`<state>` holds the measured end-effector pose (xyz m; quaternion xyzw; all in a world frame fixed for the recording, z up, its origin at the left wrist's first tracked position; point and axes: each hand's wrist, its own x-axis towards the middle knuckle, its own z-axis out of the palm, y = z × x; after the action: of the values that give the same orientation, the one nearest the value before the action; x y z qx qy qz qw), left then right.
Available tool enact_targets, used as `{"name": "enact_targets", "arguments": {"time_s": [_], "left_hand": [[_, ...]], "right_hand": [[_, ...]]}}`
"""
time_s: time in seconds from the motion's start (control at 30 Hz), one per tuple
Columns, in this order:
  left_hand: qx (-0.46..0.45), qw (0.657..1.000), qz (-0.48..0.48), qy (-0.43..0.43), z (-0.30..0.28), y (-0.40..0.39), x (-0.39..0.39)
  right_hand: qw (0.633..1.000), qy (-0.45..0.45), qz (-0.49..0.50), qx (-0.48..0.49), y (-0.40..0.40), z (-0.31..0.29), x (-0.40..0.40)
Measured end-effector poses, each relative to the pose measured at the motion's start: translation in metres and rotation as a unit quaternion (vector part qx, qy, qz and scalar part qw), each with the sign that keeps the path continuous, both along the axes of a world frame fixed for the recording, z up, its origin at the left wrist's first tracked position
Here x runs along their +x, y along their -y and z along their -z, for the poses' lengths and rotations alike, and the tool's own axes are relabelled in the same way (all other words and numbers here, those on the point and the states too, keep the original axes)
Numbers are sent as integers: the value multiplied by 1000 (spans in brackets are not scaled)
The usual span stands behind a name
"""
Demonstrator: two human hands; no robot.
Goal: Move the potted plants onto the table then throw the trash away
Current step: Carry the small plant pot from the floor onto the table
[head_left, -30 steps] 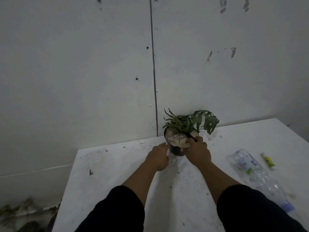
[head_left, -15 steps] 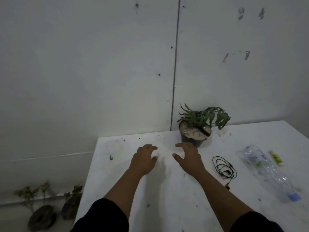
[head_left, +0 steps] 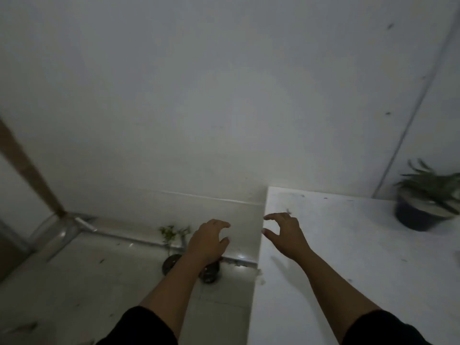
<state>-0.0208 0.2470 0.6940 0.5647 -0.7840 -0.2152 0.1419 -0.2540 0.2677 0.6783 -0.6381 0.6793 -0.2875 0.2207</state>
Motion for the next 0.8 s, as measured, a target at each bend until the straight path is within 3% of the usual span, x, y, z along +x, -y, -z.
{"name": "enact_targets", "arguments": {"time_s": [0.07,0.3,0.8], "left_hand": [[-1,999,-50,18,-1,-7,65],[-14,992,-121,15,-3,-4,172],[47,993,-108,-1,69,132,213]], "right_hand": [[999,8,-39,-5,12,2,62],[994,6,-112,16,41,8,172],[987,-35,-114,107,184,61,226]]}}
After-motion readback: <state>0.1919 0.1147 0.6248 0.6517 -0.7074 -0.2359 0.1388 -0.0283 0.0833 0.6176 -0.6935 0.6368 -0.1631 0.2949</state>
